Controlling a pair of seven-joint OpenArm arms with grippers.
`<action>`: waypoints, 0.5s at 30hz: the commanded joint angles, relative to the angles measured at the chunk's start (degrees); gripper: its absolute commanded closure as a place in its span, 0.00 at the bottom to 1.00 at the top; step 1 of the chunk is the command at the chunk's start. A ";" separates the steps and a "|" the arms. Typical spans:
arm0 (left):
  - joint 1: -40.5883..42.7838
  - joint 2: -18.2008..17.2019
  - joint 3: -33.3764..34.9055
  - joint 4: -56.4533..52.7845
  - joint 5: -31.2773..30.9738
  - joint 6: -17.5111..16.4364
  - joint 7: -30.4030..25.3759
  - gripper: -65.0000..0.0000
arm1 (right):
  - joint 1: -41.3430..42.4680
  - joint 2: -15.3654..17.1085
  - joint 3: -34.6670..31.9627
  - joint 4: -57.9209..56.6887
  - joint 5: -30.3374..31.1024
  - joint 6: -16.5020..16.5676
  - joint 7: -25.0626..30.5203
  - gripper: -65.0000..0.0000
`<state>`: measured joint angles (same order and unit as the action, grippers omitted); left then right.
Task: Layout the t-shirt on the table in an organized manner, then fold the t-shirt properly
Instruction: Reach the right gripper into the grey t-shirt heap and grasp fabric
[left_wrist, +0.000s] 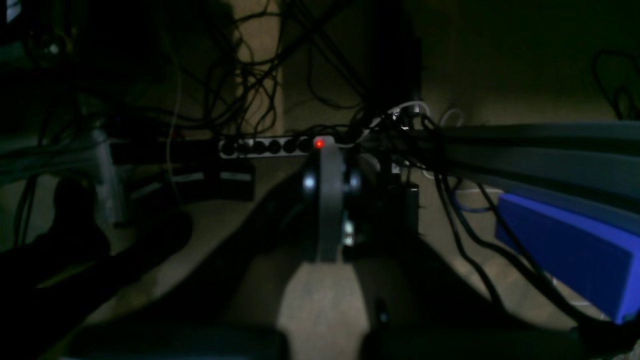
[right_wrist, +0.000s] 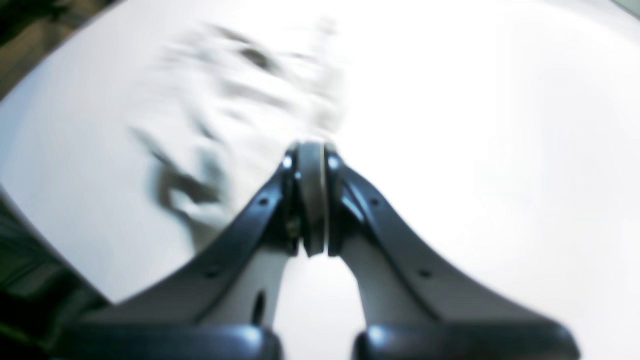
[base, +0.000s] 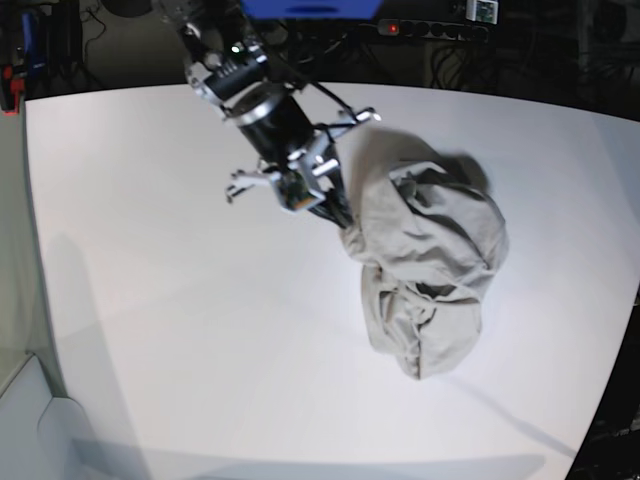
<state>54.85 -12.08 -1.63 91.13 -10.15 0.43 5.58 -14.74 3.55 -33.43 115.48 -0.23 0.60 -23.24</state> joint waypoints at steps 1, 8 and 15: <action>1.28 0.16 0.09 0.69 -0.09 0.23 -0.97 1.00 | 1.86 -2.36 -0.64 0.52 0.10 0.06 0.34 0.95; 2.34 1.48 0.09 1.13 0.35 0.23 -0.97 1.00 | 12.41 -7.38 -3.89 -5.99 0.19 0.15 -3.17 0.67; 3.74 1.48 -1.32 1.13 0.35 0.23 -1.06 1.00 | 21.03 -9.31 -4.50 -18.29 3.61 4.01 -3.35 0.47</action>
<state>57.45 -10.52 -2.92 91.61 -9.91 0.43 5.67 5.23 -4.78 -37.95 95.72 3.49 3.99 -28.60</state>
